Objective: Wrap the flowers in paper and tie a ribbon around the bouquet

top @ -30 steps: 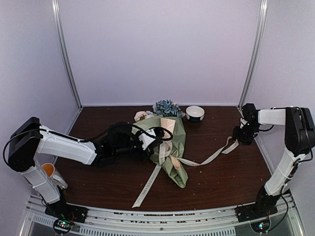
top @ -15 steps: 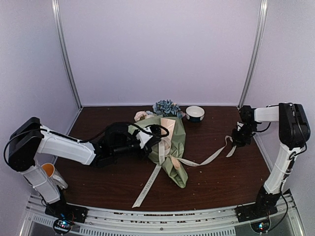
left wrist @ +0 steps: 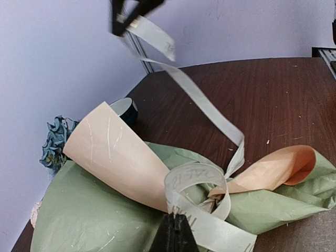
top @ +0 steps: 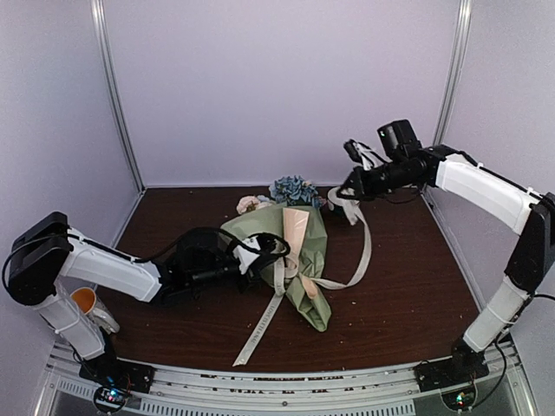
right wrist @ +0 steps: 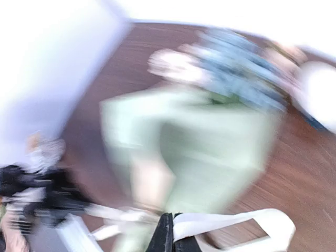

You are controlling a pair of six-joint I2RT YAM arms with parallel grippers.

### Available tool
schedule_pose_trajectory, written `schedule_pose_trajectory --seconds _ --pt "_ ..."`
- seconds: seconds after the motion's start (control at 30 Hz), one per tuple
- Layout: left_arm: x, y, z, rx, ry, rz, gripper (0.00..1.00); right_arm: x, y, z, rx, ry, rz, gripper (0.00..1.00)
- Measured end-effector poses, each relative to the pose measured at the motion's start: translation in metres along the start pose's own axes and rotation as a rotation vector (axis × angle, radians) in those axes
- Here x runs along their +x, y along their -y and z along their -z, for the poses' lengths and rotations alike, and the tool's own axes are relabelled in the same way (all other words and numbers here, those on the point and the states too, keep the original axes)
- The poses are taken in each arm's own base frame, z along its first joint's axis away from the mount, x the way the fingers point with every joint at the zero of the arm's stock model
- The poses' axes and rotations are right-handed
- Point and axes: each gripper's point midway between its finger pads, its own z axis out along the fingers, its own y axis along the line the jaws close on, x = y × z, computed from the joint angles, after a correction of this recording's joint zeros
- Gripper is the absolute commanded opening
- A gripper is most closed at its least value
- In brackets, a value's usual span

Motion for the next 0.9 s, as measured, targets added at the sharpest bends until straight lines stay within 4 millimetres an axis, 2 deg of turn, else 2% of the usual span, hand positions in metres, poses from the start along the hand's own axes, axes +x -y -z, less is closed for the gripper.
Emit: schedule_pose_trajectory --seconds 0.03,0.07,0.1,0.13,0.2,0.23,0.33,0.4,0.47,0.57,0.63,0.73,0.9 --pt "0.001 0.005 0.003 -0.001 0.003 -0.004 0.0 -0.011 -0.05 0.001 -0.109 0.039 0.071 0.0" --pt "0.003 0.008 0.006 -0.005 0.005 -0.01 0.0 -0.018 -0.091 0.004 -0.202 0.067 0.123 0.0" --pt "0.001 0.016 0.009 0.005 0.013 -0.018 0.0 -0.021 -0.144 0.005 -0.315 0.088 0.185 0.0" --pt "0.001 0.022 0.012 0.008 0.019 -0.025 0.0 -0.023 -0.184 0.007 -0.404 0.101 0.223 0.0" --pt "-0.001 0.034 0.019 0.013 0.035 -0.037 0.0 -0.023 -0.25 0.005 -0.553 0.113 0.263 0.0" --pt "-0.004 0.039 0.023 0.016 0.048 -0.04 0.0 -0.023 -0.278 0.001 -0.616 0.119 0.268 0.0" --pt "-0.011 0.048 0.033 0.015 0.082 -0.045 0.0 -0.022 -0.321 -0.023 -0.698 0.111 0.242 0.0" --pt "-0.014 0.048 0.037 0.0 0.093 -0.045 0.0 -0.021 -0.339 -0.049 -0.709 0.093 0.207 0.0" --pt "-0.017 0.047 0.039 -0.011 0.098 -0.045 0.0 -0.015 -0.346 -0.075 -0.699 0.069 0.174 0.02" --pt "-0.019 0.045 0.043 -0.027 0.108 -0.043 0.0 0.003 -0.342 -0.111 -0.652 0.005 0.104 0.16" --pt "-0.022 0.042 0.045 -0.039 0.112 -0.042 0.0 0.014 -0.331 -0.13 -0.602 -0.039 0.059 0.3" --pt "-0.027 0.038 0.048 -0.058 0.123 -0.039 0.0 0.019 -0.314 -0.14 -0.535 -0.066 0.039 0.52" --pt "-0.023 0.032 0.049 -0.09 0.107 -0.026 0.0 0.016 -0.301 -0.13 -0.531 -0.084 0.109 0.58"
